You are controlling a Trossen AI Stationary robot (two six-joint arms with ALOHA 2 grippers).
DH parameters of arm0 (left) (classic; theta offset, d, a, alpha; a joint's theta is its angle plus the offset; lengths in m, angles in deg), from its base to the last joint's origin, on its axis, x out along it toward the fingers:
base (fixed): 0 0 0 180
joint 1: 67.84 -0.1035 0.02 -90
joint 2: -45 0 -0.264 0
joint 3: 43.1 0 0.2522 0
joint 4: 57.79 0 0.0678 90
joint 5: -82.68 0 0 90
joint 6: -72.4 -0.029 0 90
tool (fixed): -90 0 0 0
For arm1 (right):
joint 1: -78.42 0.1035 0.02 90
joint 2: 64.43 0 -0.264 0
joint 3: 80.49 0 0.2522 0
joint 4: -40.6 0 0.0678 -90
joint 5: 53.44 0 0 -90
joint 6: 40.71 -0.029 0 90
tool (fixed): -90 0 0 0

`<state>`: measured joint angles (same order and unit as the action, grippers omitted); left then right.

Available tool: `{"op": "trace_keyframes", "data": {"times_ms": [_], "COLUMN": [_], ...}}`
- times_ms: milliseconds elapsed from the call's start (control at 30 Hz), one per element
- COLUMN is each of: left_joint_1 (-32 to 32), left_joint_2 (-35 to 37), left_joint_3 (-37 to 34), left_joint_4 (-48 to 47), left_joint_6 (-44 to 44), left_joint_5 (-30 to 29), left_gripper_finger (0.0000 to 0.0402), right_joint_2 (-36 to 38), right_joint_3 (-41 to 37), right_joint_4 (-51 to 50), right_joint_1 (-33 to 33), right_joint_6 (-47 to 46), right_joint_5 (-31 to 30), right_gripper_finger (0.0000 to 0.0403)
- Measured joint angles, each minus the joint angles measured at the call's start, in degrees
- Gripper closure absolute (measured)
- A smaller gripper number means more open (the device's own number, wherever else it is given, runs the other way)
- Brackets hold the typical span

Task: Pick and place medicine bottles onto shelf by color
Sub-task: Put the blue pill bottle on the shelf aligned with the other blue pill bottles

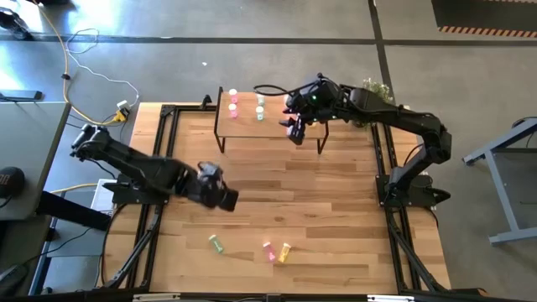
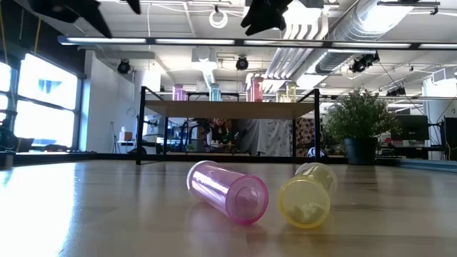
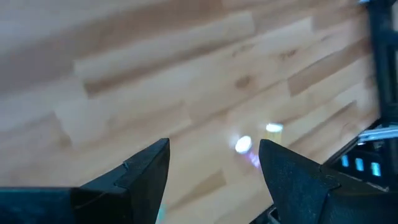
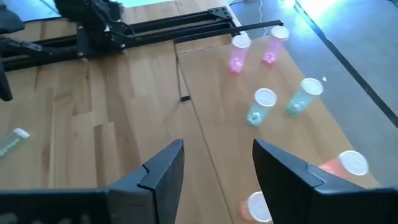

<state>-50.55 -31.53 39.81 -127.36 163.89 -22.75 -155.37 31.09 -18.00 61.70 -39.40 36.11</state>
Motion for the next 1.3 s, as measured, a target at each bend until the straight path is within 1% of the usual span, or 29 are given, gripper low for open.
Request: {"op": "trace_keyframes", "data": {"times_ms": [167,400,533,667,800,933,1300], "left_joint_1": [6.99,13.83,16.76,18.9,19.32,18.42,15.29], "left_joint_2": [-4.18,-10.87,-14.55,-18.17,-21.41,-23.79,-28.23], "left_joint_3": [-0.03,-0.02,-0.04,-0.04,-0.04,-0.04,-0.04], "left_joint_4": [-0.43,-0.53,-0.32,-0.36,0.02,1.25,4.52], "left_joint_6": [11.98,26.84,35.45,40.86,41.89,42.3,42.88], "left_joint_5": [-0.67,-0.44,2.01,4.44,7.29,7.52,11.28], "left_gripper_finger": [0.0163,0.0163,0.0163,0.0163,0.0163,0.0163,0.0163], "right_joint_2": [0.0,0.0,0.0,0.0,-0.02,-0.02,-0.02], "right_joint_3": [0.0,0.02,0.02,0.02,0.0,0.02,0.02], "right_joint_4": [-0.21,-0.66,-0.87,-1.41,-1.69,-1.7,-1.51], "right_joint_1": [1.45,2.02,2.0,2.02,2.02,2.01,2.0], "right_joint_6": [0.12,2.66,4.75,6.21,6.67,6.7,8.18], "right_joint_5": [0.0,-0.01,-0.01,-0.02,-0.02,-0.02,-0.02], "right_gripper_finger": [0.0222,0.0222,0.0222,0.0222,0.0222,0.0222,0.0222]}}
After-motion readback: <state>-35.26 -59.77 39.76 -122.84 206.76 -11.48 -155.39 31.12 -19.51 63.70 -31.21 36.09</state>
